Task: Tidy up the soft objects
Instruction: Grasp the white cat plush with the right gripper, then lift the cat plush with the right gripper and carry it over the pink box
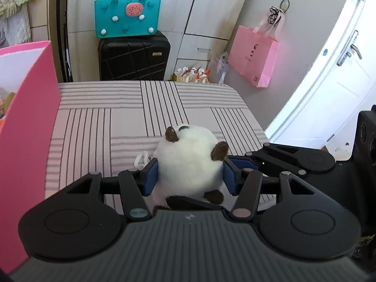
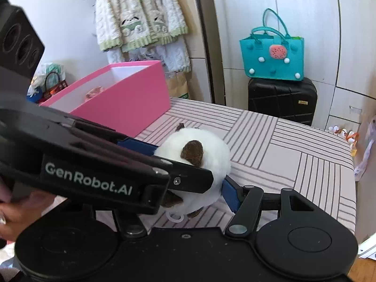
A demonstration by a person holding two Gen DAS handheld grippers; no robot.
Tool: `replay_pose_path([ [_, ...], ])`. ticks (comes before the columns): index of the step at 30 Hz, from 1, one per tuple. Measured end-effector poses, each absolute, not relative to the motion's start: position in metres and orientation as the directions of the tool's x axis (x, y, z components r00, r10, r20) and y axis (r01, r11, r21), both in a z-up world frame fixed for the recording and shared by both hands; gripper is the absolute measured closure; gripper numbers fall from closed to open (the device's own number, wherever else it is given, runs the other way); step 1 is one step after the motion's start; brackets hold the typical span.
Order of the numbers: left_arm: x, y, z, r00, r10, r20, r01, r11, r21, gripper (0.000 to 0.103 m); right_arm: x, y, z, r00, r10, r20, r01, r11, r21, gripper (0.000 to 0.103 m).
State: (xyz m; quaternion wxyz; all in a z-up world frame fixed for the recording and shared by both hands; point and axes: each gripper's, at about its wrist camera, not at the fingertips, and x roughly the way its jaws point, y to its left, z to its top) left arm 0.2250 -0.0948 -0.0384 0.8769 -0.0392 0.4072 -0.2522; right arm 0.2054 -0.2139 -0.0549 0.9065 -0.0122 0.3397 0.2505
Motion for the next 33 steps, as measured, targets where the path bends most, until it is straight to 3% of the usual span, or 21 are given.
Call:
replay_pose_path([
  [19,0.146,-0.034,0.023,0.505,-0.558,-0.659,0.49,0.814,-0.314,0.048,0.13,-0.173,0.013,0.648,0.5,-0.575,-0.54,0.834,0.117,0.035],
  [26,0.132,-0.01,0.053,0.507,-0.555,-0.66,0.511,0.81,-0.288,0.048,0.123,-0.159,0.039,0.606,0.574,-0.551,-0.584,0.791,0.182,0.035],
  [33,0.127,0.03,0.077,0.54,-0.531,-0.653,0.469,0.834,-0.29,0.048,0.128,-0.125,0.056,0.581,0.637,-0.506,-0.664,0.731,0.158,0.038],
])
